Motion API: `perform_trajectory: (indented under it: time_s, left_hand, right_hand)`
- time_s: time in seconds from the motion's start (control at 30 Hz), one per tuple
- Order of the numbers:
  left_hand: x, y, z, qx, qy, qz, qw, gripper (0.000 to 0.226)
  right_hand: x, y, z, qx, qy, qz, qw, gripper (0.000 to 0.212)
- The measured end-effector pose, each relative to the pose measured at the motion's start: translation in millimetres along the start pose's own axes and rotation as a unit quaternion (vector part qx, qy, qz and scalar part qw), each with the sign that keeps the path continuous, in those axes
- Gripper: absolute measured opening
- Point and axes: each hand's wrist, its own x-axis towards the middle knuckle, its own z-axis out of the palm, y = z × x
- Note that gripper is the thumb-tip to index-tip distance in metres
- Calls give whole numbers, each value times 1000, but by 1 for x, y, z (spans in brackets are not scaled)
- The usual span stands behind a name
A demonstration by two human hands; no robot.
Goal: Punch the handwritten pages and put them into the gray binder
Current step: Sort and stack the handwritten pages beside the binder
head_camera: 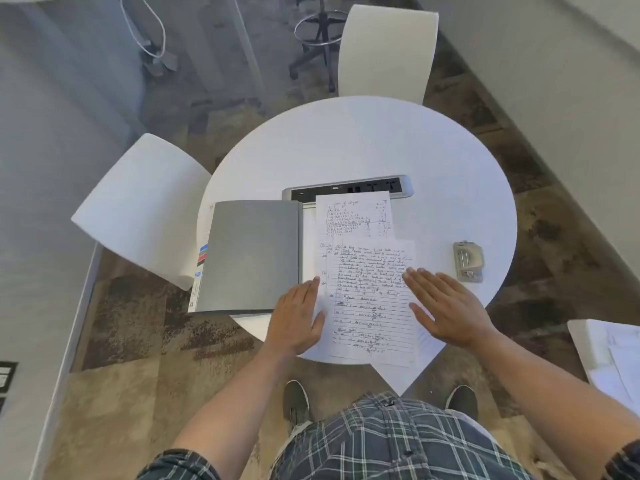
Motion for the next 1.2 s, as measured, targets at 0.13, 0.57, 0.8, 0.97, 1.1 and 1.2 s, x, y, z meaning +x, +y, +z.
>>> perform_trajectory:
  time_s: [0.13,0.57,0.8,0.97,1.1,1.2]
  left_hand:
    - [-1,10,14,34,-98,19,994,74]
    - [4,18,24,25,-184,-4,983,56]
    - [13,20,21,-11,-166,-43,985,46]
    - [15,18,19,-64,-163,-73,982,40]
    - [17,9,16,-208,-114,-161,958,27]
    - [22,2,11,-299,-41,-235,924,29]
  right_hand:
    - [0,-14,12,2,-58,-72,996,61]
    - [-7,-58,38,-117,-202,-101,967,97]
    - [1,-77,32,-109,-251,-109,956,90]
    - [7,-68,21,-92,-157,-150,972,60]
    - [14,-58,16,-71,-129,-121,982,52]
    - [18,-50,9,-47,-134,-75,987,49]
